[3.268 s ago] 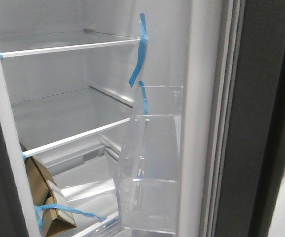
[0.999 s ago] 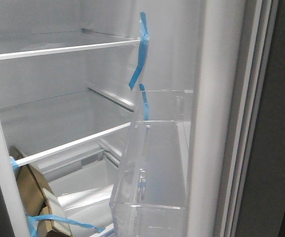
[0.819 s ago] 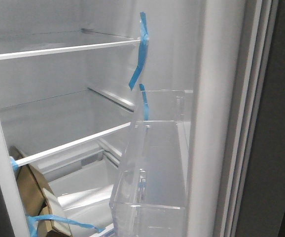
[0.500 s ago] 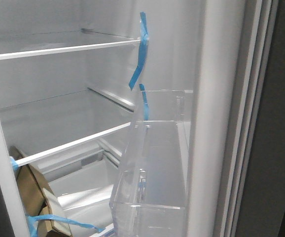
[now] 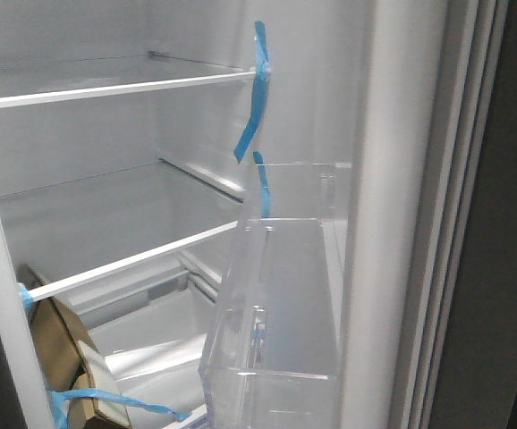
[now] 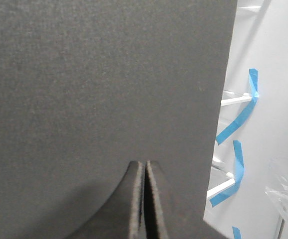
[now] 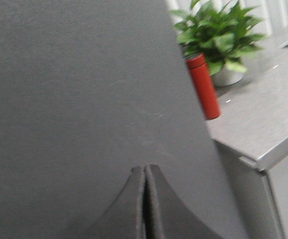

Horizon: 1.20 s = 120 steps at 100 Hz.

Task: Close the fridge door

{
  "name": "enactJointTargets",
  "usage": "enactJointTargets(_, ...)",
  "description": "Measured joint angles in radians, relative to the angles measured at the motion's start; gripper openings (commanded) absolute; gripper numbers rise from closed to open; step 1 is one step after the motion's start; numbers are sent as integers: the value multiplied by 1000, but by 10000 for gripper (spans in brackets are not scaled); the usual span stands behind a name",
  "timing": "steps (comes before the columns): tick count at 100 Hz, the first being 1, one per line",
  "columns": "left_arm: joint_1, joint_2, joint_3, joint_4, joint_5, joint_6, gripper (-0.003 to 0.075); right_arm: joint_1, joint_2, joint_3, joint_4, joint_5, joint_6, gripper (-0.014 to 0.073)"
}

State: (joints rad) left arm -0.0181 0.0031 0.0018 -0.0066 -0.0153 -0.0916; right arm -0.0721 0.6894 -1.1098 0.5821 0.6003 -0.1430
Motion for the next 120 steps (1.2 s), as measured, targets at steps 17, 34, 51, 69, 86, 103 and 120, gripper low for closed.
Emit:
enactJointTargets(17,0,0,0,0,0,0,-21,0,25,-22,90,52,0,-76)
enactJointTargets(34,0,0,0,0,0,0,-21,0,26,-22,155,95,0,-76)
enactJointTargets(51,0,0,0,0,0,0,-21,0,26,-22,209,120,-17,-76)
enactJointTargets(69,0,0,0,0,0,0,-21,-1,26,-22,283,154,-66,-76)
enactJointTargets(86,0,0,0,0,0,0,-21,-1,35,-22,353,173,-93,-76)
enactJointTargets(103,0,0,0,0,0,0,-21,-1,61,-22,446,220,-124,-76)
enactJointTargets(120,0,0,0,0,0,0,-21,-1,121,-22,539,258,-222,-76)
